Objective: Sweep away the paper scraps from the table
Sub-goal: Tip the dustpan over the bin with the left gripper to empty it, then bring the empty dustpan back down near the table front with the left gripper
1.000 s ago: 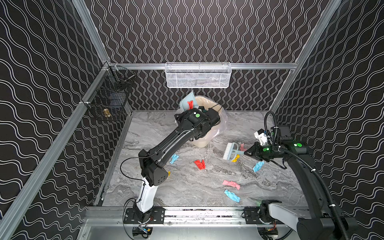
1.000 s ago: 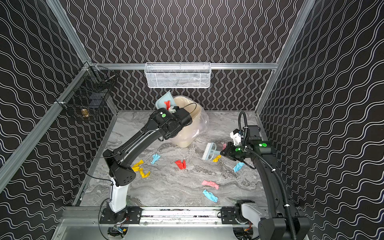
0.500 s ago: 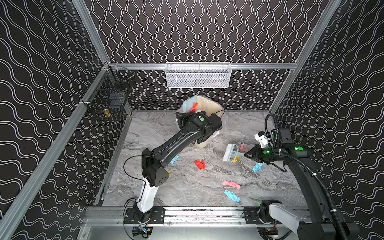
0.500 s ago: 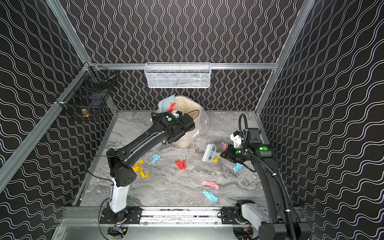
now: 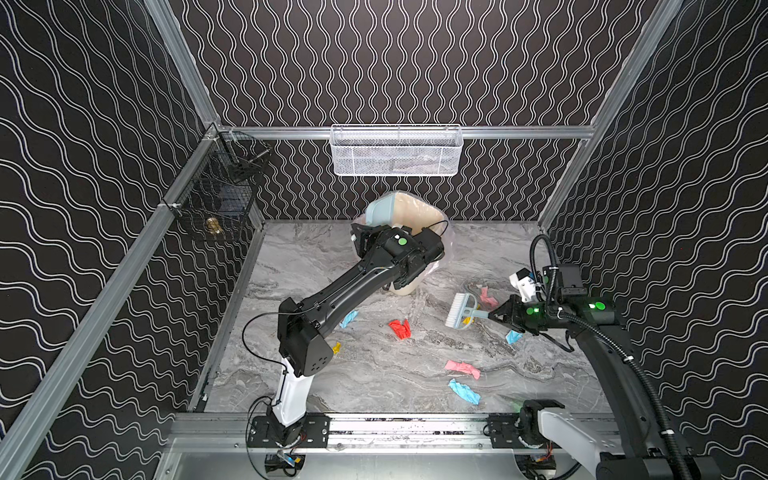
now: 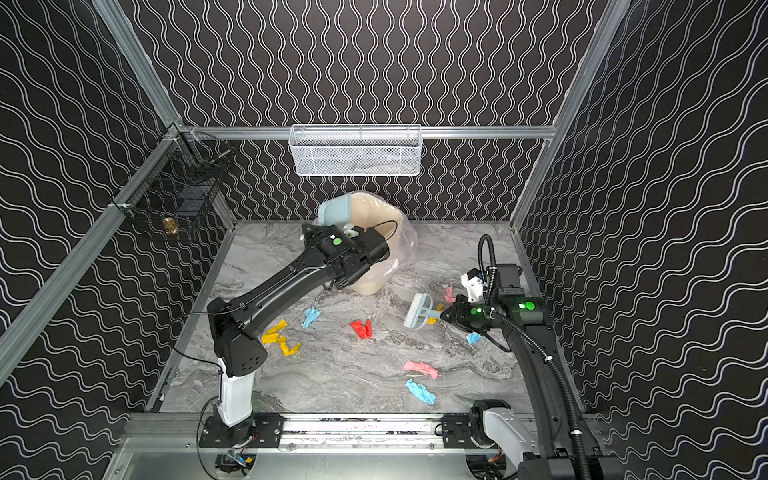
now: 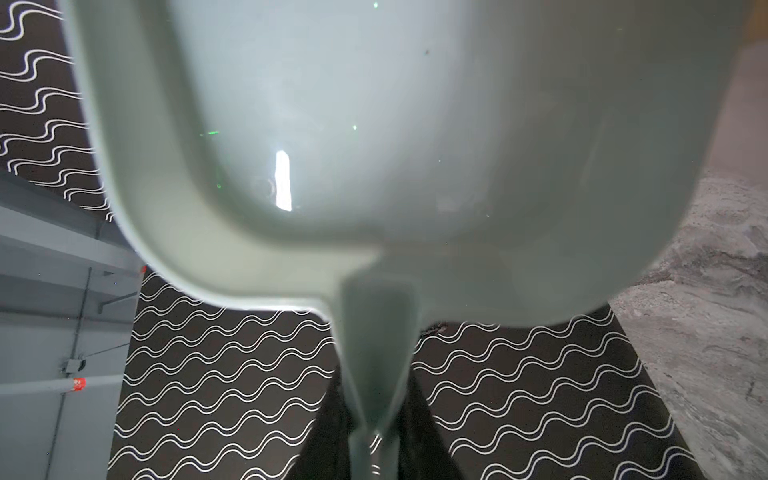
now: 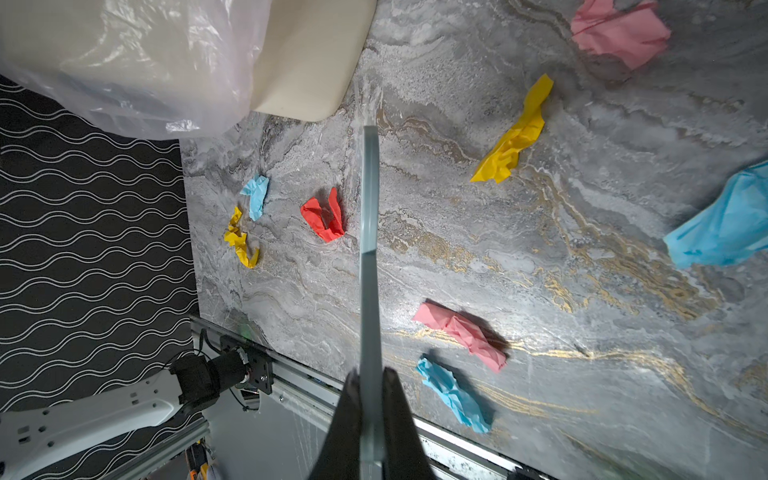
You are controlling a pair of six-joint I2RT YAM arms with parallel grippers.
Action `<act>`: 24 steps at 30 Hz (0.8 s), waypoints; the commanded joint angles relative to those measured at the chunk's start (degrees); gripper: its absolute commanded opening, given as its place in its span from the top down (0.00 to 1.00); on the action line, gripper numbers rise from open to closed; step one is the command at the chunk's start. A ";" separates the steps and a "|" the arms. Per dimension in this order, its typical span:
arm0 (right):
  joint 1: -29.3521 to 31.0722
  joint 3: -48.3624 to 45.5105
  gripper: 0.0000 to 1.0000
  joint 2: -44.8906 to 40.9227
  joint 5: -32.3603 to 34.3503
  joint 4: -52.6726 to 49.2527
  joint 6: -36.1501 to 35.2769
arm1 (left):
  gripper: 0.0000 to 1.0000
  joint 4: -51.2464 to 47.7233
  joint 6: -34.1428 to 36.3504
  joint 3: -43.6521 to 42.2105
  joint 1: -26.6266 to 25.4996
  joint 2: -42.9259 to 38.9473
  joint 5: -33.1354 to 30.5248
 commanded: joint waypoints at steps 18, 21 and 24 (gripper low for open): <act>0.06 4.97 1.00 -2.59 5.10 -10.53 -4.01 | 1.00 -10.26 -19.97 15.33 -9.90 -2.20 21.41; 0.13 5.97 1.00 -2.96 5.97 -12.50 -4.28 | 1.00 -11.90 -24.94 14.81 -12.32 -3.27 27.78; 0.14 6.57 1.00 -3.45 7.26 -13.93 -3.86 | 1.00 -11.95 -29.57 12.23 -14.62 -4.94 35.35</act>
